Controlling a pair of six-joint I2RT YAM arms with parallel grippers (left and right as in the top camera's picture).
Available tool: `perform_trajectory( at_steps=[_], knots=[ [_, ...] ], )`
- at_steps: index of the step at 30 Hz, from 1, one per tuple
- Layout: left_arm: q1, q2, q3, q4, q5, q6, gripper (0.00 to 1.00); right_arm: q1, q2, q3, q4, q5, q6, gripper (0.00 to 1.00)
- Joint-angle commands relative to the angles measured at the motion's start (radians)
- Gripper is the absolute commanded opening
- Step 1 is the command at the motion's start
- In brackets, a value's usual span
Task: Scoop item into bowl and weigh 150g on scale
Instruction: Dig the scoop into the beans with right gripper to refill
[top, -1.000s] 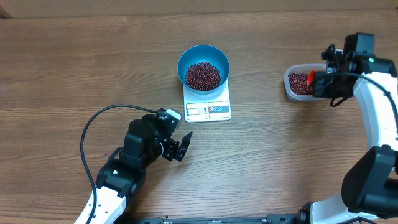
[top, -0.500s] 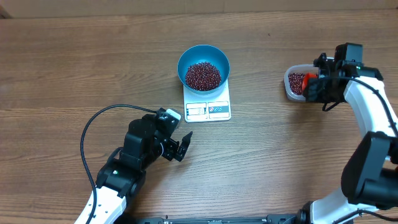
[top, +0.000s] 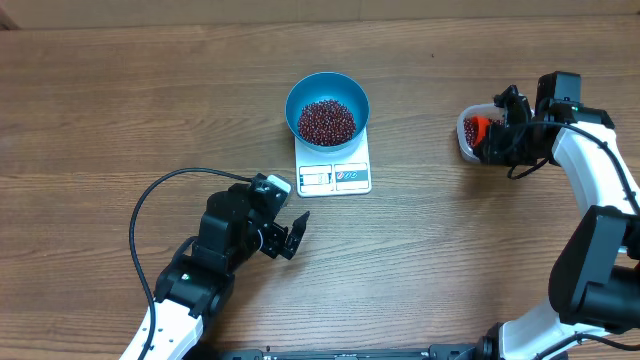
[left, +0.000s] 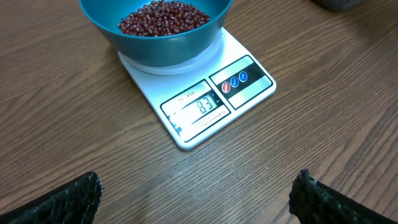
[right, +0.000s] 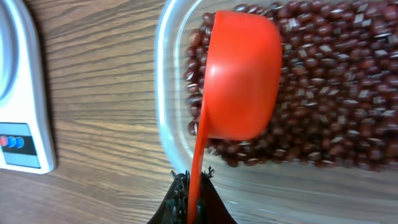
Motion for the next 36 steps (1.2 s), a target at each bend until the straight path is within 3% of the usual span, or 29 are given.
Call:
perform_trajectory(
  at_steps=[1, 28, 36],
  knots=[
    [-0.004, 0.001, -0.007, 0.001, 0.011, -0.002, 1.00, -0.004, 0.008, -0.012, -0.004, -0.076, 0.000, 0.04],
    [-0.004, 0.001, -0.007, 0.001, 0.011, -0.002, 1.00, -0.278, 0.008, -0.012, -0.016, -0.428, 0.023, 0.04],
    [-0.004, 0.001, -0.007, 0.001, 0.011, -0.002, 0.99, -0.344, 0.008, -0.012, -0.063, -0.564, -0.052, 0.04]
  ],
)
